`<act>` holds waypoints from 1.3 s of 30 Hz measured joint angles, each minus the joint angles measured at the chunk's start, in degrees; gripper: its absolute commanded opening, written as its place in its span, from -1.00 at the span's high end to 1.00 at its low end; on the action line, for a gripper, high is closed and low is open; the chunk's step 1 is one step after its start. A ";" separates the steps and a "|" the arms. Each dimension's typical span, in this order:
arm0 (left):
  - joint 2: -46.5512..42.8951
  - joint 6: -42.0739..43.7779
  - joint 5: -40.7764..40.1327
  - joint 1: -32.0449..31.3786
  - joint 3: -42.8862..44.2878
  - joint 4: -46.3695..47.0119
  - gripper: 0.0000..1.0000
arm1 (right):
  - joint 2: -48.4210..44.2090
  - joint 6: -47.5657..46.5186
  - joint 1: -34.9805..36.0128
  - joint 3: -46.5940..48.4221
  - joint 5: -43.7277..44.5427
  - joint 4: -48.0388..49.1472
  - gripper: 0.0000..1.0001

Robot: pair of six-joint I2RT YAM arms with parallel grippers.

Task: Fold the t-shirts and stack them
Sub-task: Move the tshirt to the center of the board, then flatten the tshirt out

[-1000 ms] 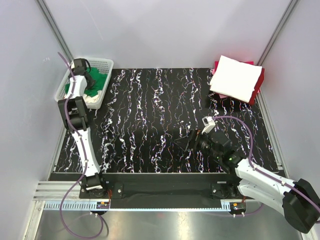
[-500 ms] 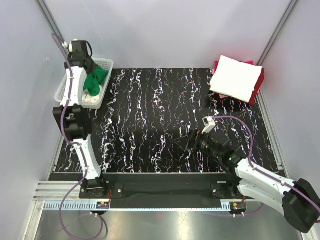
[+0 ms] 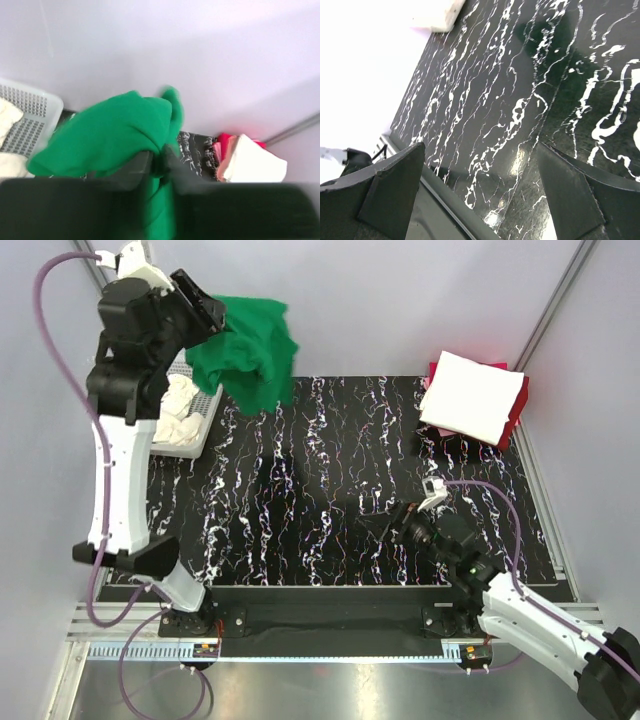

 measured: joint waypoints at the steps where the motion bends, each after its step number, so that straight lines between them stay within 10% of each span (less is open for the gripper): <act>1: -1.84 0.11 1.42 -0.28 -1.14 0.20 -0.68 | -0.85 0.11 0.02 -0.20 0.59 -0.59 -1.00; 6: -6.10 1.68 5.55 -6.29 -9.35 -2.51 -0.98 | -6.82 0.72 0.00 -0.24 4.13 -5.51 -1.00; 13: -17.25 2.58 3.13 -10.73 -48.17 -5.57 -0.97 | -15.82 0.66 0.00 -0.24 4.87 -10.45 -0.99; 23: -41.33 -5.75 -0.87 -19.28 -73.81 -0.46 -0.83 | 13.81 0.39 0.02 7.85 2.73 -10.58 -1.00; 39: 1.44 -6.69 -11.98 -34.25 -68.02 11.39 -0.82 | -4.70 2.27 0.00 1.60 6.10 -9.99 -1.00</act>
